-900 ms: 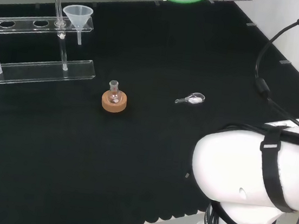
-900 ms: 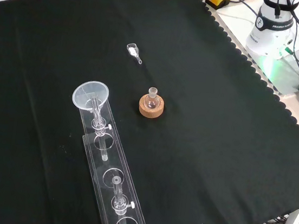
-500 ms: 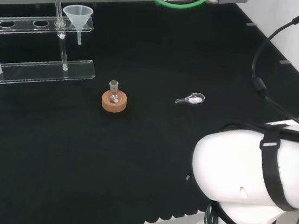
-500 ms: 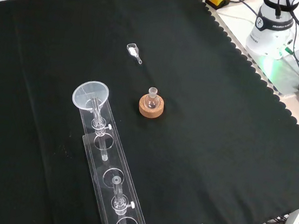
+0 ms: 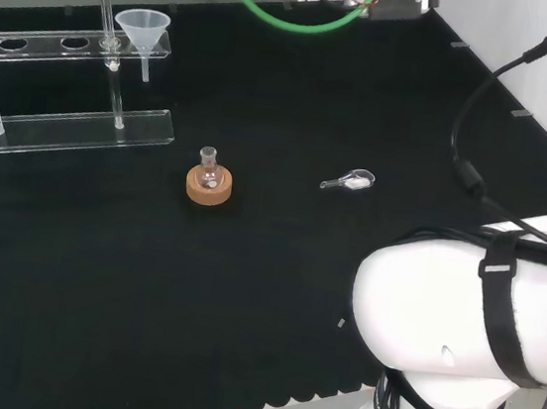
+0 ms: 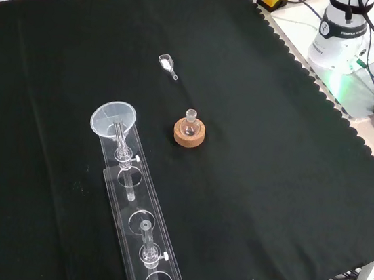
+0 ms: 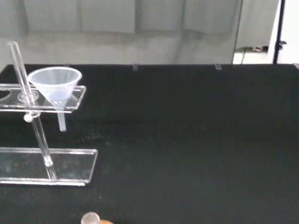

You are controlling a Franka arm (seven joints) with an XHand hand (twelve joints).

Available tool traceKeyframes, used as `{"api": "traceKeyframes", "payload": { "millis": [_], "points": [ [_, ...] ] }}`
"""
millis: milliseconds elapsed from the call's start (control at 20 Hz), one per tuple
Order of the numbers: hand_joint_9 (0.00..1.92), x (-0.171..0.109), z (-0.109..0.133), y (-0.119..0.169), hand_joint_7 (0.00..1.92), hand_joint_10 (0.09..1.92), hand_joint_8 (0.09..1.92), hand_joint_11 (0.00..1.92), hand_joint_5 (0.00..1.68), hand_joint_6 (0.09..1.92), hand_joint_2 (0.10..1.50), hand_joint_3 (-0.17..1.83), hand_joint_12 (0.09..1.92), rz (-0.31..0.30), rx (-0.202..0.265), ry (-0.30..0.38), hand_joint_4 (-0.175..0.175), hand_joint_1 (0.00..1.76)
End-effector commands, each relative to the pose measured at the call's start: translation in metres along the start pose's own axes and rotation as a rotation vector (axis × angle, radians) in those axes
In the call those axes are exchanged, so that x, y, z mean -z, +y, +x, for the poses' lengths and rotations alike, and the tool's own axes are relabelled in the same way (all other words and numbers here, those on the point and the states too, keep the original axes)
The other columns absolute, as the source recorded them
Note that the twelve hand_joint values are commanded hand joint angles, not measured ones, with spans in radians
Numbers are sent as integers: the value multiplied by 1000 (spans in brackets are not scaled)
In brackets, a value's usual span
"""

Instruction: Pick up the funnel from the transparent funnel stand.

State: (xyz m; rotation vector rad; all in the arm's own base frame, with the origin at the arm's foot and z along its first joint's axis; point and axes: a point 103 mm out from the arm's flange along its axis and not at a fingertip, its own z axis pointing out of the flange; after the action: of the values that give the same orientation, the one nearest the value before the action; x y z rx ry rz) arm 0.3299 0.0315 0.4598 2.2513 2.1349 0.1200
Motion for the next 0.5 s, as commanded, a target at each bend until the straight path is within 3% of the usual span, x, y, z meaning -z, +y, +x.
{"api": "traceKeyframes", "payload": {
  "millis": [50,300,500],
  "points": [
    [0,-37,48,59,0,659,208,0,175,87,866,246,1493,-266,102,65,-15,99],
    [0,-52,69,111,0,655,151,0,122,87,864,221,1529,-264,142,79,-11,131],
    [0,-72,88,153,0,535,87,0,17,87,851,189,1542,-197,130,96,12,157]
  ]
}}
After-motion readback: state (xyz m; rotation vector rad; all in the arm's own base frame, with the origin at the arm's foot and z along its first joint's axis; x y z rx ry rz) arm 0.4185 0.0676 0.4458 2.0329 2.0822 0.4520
